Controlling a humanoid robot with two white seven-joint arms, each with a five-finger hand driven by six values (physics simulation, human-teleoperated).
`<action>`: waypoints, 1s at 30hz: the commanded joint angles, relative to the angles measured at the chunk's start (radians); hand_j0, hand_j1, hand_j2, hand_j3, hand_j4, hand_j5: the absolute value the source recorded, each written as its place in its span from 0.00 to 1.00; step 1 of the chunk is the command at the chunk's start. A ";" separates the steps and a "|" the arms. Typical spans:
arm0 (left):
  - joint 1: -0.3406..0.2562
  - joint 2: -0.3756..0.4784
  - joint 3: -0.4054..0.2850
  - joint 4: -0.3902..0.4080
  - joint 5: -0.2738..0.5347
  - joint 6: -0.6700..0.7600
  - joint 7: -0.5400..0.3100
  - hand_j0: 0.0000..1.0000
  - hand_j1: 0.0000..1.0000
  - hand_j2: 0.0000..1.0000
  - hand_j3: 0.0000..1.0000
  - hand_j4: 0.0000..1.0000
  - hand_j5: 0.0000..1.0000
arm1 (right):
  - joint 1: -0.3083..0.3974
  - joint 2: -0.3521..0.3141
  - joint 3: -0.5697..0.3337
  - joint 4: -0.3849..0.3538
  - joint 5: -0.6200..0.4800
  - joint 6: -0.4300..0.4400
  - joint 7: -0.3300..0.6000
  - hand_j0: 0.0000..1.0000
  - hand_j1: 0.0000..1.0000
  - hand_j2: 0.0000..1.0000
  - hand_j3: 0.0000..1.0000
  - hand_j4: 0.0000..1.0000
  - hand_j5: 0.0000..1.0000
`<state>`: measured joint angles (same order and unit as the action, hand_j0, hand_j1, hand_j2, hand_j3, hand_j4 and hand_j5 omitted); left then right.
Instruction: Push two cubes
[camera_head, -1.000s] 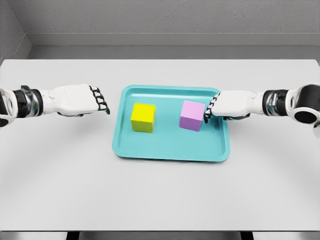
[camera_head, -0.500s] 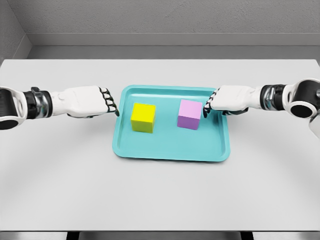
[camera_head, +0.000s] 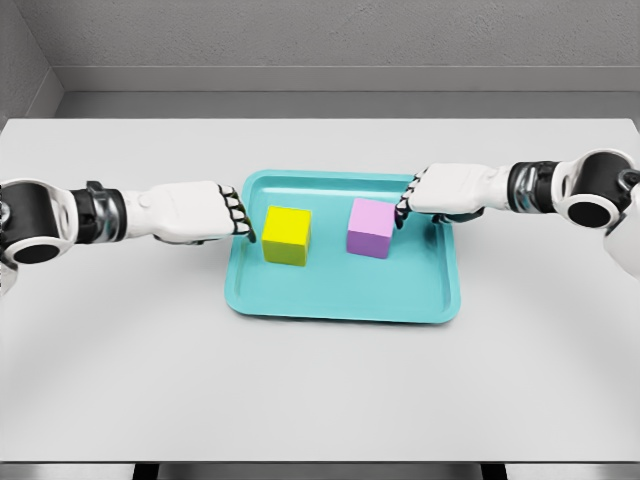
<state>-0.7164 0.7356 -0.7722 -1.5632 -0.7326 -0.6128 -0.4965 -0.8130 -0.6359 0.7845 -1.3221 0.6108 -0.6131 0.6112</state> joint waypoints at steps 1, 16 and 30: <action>0.000 -0.012 0.001 0.000 0.004 0.002 -0.010 0.78 0.78 0.78 0.78 0.78 0.78 | 0.000 0.002 -0.001 0.001 -0.003 0.002 0.000 0.65 0.65 0.65 0.65 0.65 0.65; -0.012 -0.042 0.001 0.002 0.002 0.002 -0.027 0.78 0.78 0.78 0.78 0.78 0.78 | -0.020 0.024 -0.001 0.072 0.017 0.002 0.000 0.65 0.65 0.65 0.65 0.65 0.65; -0.029 -0.081 0.002 -0.001 0.001 0.002 -0.047 0.78 0.78 0.78 0.78 0.78 0.78 | -0.034 0.070 0.002 0.104 0.040 0.002 0.000 0.65 0.65 0.65 0.65 0.65 0.65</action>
<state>-0.7455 0.6575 -0.7708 -1.5636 -0.7352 -0.6131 -0.5420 -0.8483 -0.5701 0.7856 -1.2220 0.6502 -0.6119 0.6111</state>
